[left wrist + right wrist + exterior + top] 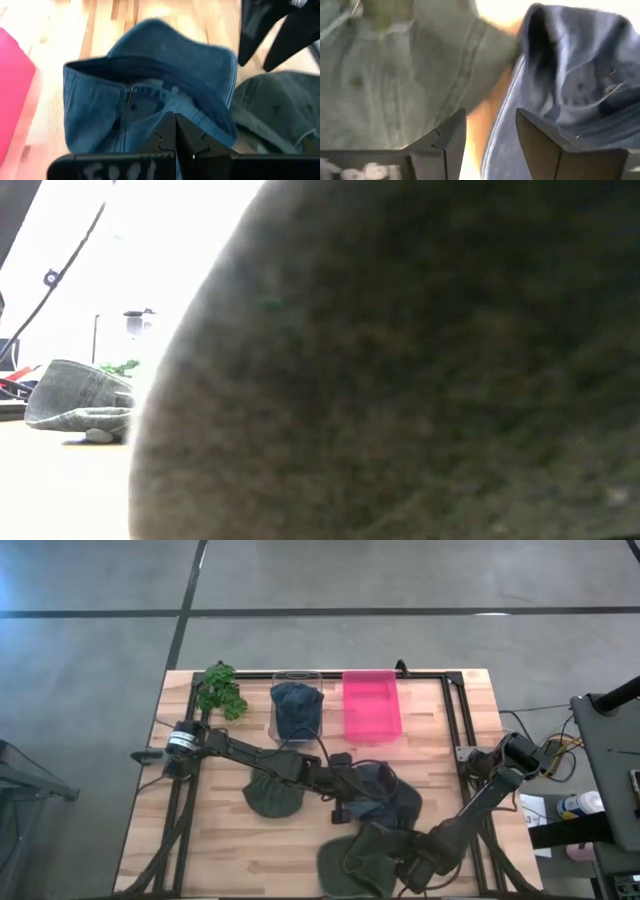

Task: Pick & Place hat
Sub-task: Put the blue cap into the transparent bin

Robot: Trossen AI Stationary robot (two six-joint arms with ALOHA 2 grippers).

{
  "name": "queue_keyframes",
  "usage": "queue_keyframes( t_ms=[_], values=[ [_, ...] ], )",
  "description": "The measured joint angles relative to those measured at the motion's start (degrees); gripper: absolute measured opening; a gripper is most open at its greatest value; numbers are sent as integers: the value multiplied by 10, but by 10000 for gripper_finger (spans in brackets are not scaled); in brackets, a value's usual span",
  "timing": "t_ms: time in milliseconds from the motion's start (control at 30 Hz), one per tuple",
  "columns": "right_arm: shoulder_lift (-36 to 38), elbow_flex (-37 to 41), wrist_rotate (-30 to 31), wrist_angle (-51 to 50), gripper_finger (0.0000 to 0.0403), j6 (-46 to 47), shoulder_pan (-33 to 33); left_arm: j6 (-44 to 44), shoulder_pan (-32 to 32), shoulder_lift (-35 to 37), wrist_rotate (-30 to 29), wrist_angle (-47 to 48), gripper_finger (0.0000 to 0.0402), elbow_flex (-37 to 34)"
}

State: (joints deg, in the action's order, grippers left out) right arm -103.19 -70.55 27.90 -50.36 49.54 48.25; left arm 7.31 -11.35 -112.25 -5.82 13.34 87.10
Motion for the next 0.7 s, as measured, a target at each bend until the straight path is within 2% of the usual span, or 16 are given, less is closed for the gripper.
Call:
queue_keyframes(
  t_ms=[67,167,433,633,700],
  values=[
    [-13,-1,11,-3,164,2,-1,0,-1,0,0,16,0,0],
    [-35,-8,-10,-6,164,0,-8,4,-3,1,1,35,0,0],
    [-34,-33,36,-15,164,7,-15,10,-6,34,2,50,0,-1],
    [-36,-32,16,-24,164,11,-18,11,-7,42,-1,88,0,-2],
    [-36,-30,31,-31,164,27,-18,10,-9,43,-1,87,0,-2]
  ],
)
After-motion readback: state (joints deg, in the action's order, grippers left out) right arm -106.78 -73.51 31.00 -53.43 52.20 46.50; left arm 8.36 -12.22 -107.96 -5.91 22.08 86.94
